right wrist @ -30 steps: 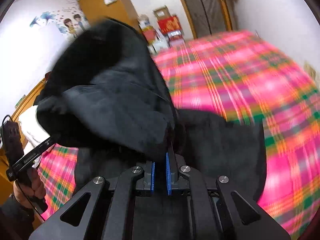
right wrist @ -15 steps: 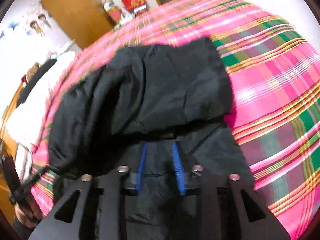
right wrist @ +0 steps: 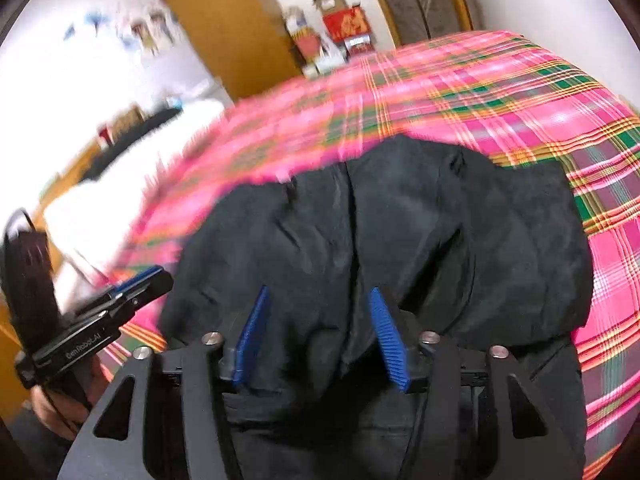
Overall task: Fold large clothes
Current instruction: 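Fold the lifted hem up over the body toward the hood with both tools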
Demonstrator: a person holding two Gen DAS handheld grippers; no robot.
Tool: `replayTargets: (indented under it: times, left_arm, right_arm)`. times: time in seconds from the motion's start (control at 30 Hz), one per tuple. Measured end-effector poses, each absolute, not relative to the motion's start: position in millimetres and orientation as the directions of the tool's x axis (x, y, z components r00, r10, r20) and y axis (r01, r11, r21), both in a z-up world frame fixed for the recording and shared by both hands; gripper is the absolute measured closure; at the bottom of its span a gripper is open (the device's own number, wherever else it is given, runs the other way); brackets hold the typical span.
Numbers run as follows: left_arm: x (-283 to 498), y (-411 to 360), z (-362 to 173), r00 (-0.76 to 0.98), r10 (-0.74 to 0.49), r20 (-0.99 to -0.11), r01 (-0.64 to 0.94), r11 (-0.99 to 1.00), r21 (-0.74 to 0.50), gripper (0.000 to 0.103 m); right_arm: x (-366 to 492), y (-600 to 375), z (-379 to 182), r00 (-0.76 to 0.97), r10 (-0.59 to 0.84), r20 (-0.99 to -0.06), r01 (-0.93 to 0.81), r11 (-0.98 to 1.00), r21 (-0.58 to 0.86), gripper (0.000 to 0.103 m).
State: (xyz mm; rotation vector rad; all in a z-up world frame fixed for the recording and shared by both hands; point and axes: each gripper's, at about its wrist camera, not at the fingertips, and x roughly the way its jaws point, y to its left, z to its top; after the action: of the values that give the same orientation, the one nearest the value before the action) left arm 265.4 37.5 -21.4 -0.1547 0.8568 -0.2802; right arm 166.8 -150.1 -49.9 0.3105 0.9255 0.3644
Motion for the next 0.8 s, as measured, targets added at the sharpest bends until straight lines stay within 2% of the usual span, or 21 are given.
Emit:
replayTargets:
  times: [0.1,0.17,0.27,0.43,0.57,0.7,0.8]
  left_arm:
    - [256.3,36.5,-69.7,0.568,-0.292,-0.77,0.14,0.956,-0.259,0.067]
    - [245.7,33.4,-85.2,0.579,-0.271,-0.769,0.134,0.962,-0.238,0.067]
    - [243.9,25.6,-90.9,0.595,-0.234,-0.769,0.13,0.972,-0.195,0.067]
    - [246.2,26.1,-99.3,0.598,-0.243,-0.764,0.116,0.969,-0.218,0.067]
    - [243.5,24.7,-100.9,0.606,-0.229,-0.762,0.102,0.972,-0.211,0.067]
    - [235.6,26.7,-81.8,0.576,-0.227,-0.785,0.092,0.972,-0.214,0.067]
    - [212.0,35.0,-46.0,0.61,-0.25,-0.752,0.106,0.966,-0.235,0.067]
  right_arm:
    - [167.1,-146.0,-92.8,0.499,0.383,-0.777,-0.154,0.922,0.356,0.072]
    - [164.7,-145.5,-113.7,0.487,0.375,-0.789,-0.141,0.925,0.353,0.072]
    - [169.8,-144.3,-120.3,0.499,0.369,-0.784,-0.143,0.927,0.346,0.071]
    - [177.2,-143.3,-129.6,0.502,0.366,-0.784,-0.155,0.93,0.334,0.071]
    - [176.8,-137.7,-126.1,0.507,0.324,-0.799,-0.164,0.946,0.28,0.071]
    - [179.0,-135.0,-98.7,0.486,0.332,-0.809,-0.153,0.943,0.295,0.069]
    - [160.9,-151.8,-57.2,0.574,0.357,-0.737,-0.179,0.933,0.312,0.069]
